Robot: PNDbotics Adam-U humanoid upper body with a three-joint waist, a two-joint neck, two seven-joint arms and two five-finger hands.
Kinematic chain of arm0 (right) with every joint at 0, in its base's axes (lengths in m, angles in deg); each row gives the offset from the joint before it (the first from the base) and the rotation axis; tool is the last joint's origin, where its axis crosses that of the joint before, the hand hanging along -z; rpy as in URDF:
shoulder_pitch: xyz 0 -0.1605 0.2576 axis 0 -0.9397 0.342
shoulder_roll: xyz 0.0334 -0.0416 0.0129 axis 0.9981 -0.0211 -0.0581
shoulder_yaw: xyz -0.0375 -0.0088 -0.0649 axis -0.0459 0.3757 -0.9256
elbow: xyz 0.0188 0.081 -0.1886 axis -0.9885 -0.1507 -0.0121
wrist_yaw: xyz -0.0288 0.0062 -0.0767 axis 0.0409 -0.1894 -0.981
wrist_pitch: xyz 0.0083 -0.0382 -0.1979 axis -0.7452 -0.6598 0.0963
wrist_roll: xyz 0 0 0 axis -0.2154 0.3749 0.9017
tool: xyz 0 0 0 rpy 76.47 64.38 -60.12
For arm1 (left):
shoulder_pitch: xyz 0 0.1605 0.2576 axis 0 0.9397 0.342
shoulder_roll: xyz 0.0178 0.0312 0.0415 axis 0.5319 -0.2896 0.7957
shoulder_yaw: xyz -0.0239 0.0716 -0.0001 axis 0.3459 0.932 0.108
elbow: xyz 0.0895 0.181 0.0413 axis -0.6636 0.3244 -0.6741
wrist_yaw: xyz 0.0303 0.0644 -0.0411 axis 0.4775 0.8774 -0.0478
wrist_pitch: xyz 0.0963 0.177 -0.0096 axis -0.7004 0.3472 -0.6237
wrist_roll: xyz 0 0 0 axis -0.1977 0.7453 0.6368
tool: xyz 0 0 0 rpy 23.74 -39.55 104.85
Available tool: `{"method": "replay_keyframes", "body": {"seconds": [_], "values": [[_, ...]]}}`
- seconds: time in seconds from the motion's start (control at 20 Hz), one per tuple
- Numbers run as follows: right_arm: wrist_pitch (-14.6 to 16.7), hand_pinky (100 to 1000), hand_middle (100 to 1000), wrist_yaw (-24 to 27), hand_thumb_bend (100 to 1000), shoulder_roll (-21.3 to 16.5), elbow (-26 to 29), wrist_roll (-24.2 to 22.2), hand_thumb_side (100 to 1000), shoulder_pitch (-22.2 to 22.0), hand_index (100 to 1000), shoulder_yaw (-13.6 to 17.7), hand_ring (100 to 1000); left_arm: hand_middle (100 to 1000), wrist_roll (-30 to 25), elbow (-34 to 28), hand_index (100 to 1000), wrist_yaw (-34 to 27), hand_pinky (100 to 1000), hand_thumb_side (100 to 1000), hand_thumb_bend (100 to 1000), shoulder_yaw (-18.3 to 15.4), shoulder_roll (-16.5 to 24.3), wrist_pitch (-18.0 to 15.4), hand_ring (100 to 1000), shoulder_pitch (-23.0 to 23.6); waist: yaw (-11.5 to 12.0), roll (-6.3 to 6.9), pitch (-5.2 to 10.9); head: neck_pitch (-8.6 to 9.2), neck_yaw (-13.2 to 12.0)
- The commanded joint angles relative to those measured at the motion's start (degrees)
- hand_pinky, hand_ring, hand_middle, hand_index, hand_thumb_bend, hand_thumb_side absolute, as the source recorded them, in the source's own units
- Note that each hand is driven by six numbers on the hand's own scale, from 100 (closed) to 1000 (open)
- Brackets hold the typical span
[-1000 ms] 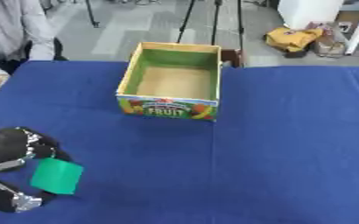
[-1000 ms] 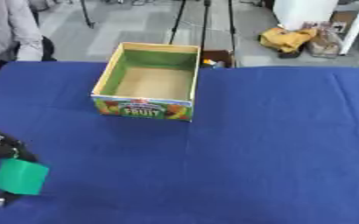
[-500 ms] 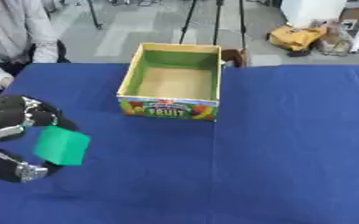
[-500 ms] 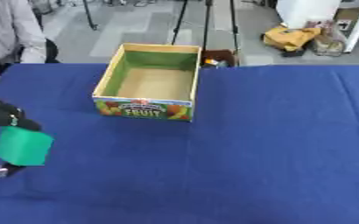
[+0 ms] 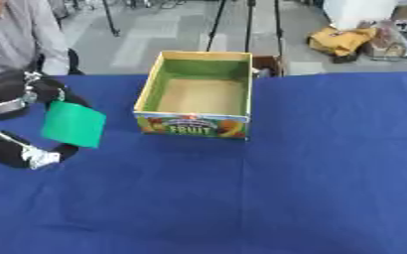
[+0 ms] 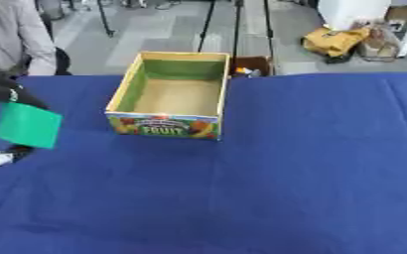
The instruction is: Pick up objects on the table and place them in the box.
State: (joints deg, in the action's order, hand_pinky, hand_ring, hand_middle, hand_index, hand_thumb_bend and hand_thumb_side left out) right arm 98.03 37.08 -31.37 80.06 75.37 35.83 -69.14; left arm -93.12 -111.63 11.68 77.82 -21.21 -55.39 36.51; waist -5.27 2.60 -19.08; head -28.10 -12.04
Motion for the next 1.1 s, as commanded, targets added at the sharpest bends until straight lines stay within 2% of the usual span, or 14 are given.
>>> {"method": "replay_keyframes", "body": {"seconds": [0.05, 0.6, 0.85, 1.1], "values": [[0.2, 882, 476, 0.9, 100, -1.5, 1.1, -0.5, 610, 1.0, 847, -0.1, 927, 470, -0.5, 1.9, 677, -2.0, 471, 342, 100, -1.0, 2.9, -0.1, 486, -3.0, -0.3, 0.23, 0.67, 0.76, -0.8], [0.7, 883, 473, 1.6, 100, -1.9, 1.1, -1.4, 612, 2.6, 847, -0.7, 928, 447, 1.0, 9.3, 664, -3.3, 451, 337, 100, 0.0, 1.0, -0.5, 470, -12.7, -2.9, 1.34, -1.37, 2.61, -4.7], [1.0, 884, 471, 1.9, 100, -2.0, 1.1, -1.9, 612, 3.4, 847, -0.7, 929, 440, 1.8, 11.7, 658, -4.1, 444, 344, 100, 0.3, 0.0, -1.0, 465, -15.3, -4.0, 1.56, -2.59, 3.44, -6.8], [1.4, 884, 467, 2.2, 100, -2.0, 1.1, -2.4, 612, 4.4, 847, -0.9, 930, 428, 2.8, 13.1, 648, -4.1, 433, 355, 100, 0.5, -0.7, -1.6, 456, -17.6, -5.6, 1.73, -4.12, 5.19, -9.0]]}}
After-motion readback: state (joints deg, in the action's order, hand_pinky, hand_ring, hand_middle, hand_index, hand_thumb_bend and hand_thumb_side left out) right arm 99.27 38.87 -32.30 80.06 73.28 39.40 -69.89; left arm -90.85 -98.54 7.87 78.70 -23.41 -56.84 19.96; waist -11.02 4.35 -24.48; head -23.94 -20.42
